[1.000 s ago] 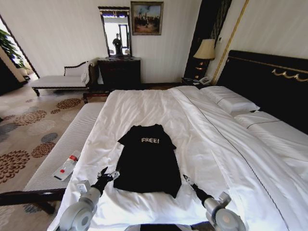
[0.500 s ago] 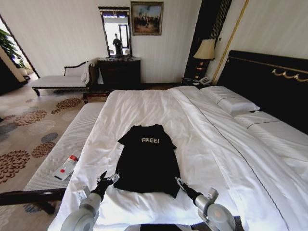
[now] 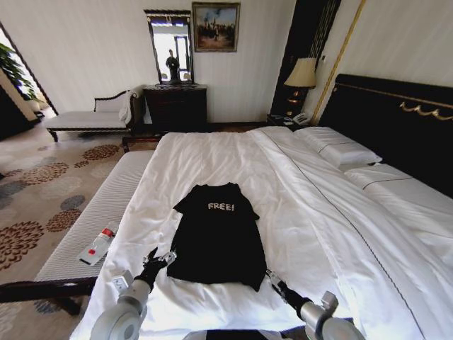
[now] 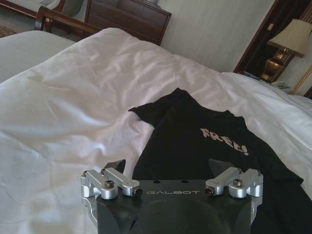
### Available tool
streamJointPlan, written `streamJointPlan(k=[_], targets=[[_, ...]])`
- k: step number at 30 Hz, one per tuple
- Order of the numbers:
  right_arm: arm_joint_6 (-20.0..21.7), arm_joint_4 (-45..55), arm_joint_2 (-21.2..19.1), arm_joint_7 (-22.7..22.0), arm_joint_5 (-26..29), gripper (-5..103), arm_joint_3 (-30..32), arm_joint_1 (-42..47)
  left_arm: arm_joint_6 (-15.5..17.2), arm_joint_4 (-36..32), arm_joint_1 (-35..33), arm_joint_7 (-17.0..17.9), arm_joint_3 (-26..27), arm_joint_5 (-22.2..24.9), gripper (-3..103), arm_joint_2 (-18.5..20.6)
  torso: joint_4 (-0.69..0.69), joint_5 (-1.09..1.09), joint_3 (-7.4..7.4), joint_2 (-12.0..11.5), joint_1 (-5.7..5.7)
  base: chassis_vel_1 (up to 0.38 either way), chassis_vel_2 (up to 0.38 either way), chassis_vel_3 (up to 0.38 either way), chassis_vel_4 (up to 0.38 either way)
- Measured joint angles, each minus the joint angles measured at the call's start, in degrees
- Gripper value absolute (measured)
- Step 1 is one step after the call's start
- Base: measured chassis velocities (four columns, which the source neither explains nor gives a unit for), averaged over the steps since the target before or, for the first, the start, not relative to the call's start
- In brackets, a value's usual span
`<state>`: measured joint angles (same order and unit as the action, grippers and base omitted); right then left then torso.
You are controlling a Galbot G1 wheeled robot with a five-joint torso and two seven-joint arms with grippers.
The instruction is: Fold the clothes on the bed.
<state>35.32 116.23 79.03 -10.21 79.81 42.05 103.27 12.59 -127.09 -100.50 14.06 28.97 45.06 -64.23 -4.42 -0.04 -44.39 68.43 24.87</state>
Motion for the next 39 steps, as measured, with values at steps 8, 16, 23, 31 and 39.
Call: streamJointPlan(k=[8, 16, 23, 31, 39], targets=[[0.3, -0.9, 0.8, -0.2, 0.0, 86, -1.8, -2.2, 0.0, -1.0, -0.6, 0.2, 1.0, 0.0, 97, 0.1, 0.01, 0.00, 0.00, 0.0, 0.00, 0.000, 0.000, 0.000, 0.000], [0.7, -0.8, 1.5, -0.2, 0.4, 59, -2.3, -2.7, 0.0, -1.0, -0.3, 0.5, 1.2, 0.1, 97, 0.3, 0.01, 0.00, 0.00, 0.0, 0.00, 0.000, 0.000, 0.000, 0.000], [0.7, -0.5, 1.7, -0.2, 0.4, 32, -2.3, -2.7, 0.0, -1.2, -0.3, 0.6, 1.5, 0.2, 97, 0.2, 0.01, 0.00, 0.00, 0.0, 0.00, 0.000, 0.000, 0.000, 0.000], [0.7, 0.4, 1.9, -0.4, 0.7, 2, -2.0, -2.3, 0.0, -1.4, -0.6, 0.6, 1.7, 0.4, 97, 0.0, 0.00, 0.00, 0.00, 0.0, 0.00, 0.000, 0.000, 0.000, 0.000], [0.5, 1.4, 1.9, -1.2, 1.3, 0, -1.1, -2.4, 0.4, -1.8, -2.4, 0.5, 2.1, 0.6, 97, -0.1, 0.00, 0.01, 0.00, 0.0, 0.00, 0.000, 0.000, 0.000, 0.000]])
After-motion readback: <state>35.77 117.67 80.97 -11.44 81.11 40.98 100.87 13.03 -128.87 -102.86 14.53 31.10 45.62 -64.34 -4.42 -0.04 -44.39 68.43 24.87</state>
